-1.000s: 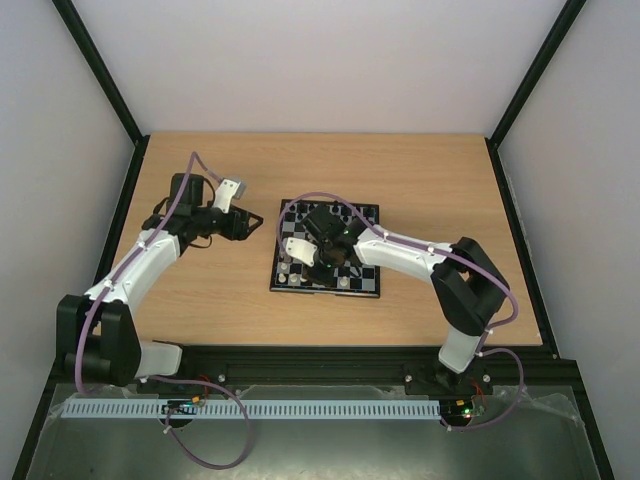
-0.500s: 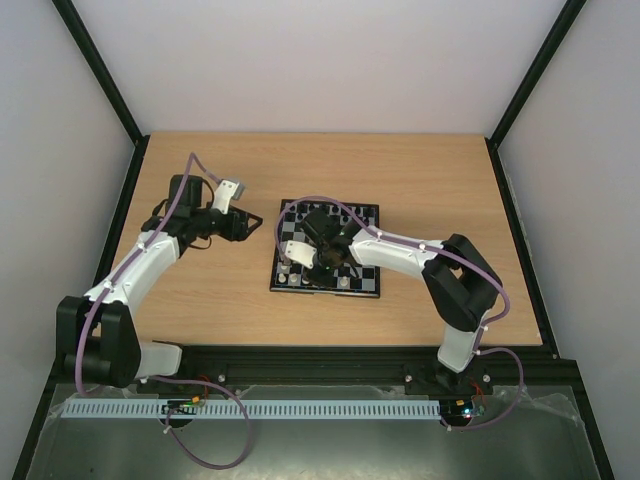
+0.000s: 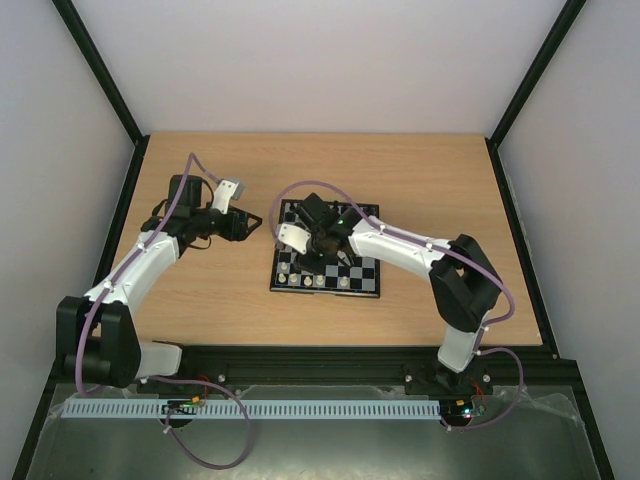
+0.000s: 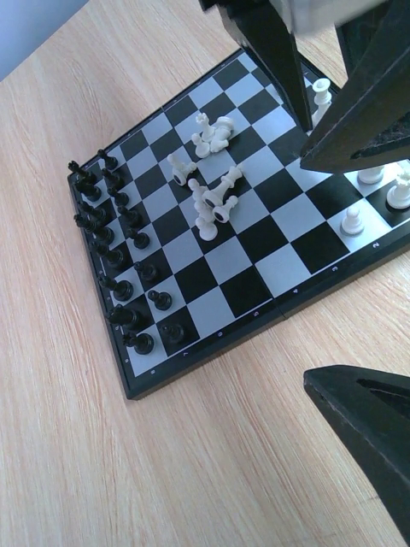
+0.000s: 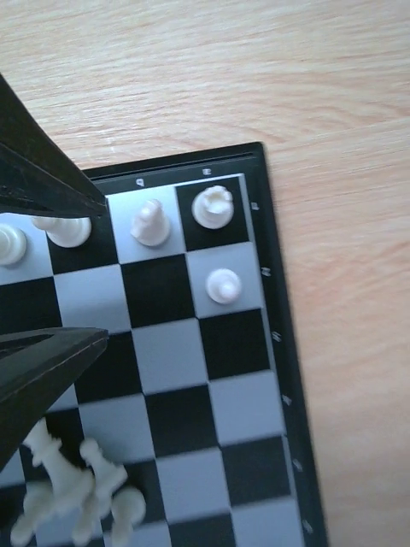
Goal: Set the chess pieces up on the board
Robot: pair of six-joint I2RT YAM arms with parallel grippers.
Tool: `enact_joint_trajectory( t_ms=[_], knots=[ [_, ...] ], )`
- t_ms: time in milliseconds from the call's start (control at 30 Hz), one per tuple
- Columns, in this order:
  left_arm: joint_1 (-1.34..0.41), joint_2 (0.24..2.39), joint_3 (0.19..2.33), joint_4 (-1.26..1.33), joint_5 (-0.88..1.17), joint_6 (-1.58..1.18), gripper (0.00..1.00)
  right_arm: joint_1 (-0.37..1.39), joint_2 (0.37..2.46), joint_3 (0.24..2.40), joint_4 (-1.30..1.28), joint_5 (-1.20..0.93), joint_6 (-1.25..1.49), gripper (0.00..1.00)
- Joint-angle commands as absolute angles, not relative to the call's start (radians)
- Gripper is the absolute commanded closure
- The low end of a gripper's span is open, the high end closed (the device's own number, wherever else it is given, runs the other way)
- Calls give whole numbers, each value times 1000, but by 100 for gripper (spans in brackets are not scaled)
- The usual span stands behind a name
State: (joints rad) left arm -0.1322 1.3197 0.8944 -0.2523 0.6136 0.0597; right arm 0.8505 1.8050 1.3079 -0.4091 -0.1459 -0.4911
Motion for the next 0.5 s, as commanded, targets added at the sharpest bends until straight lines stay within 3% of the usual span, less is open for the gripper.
enact_joint_trajectory(
  t_ms=[0, 467],
  knots=[
    [-126, 1318, 905, -251, 638, 57, 36, 823, 1739, 1377, -495, -159, -435, 64],
    [-151, 1359, 965, -311, 662, 135, 42, 570, 1673, 1257, -479, -111, -354, 72]
  ],
)
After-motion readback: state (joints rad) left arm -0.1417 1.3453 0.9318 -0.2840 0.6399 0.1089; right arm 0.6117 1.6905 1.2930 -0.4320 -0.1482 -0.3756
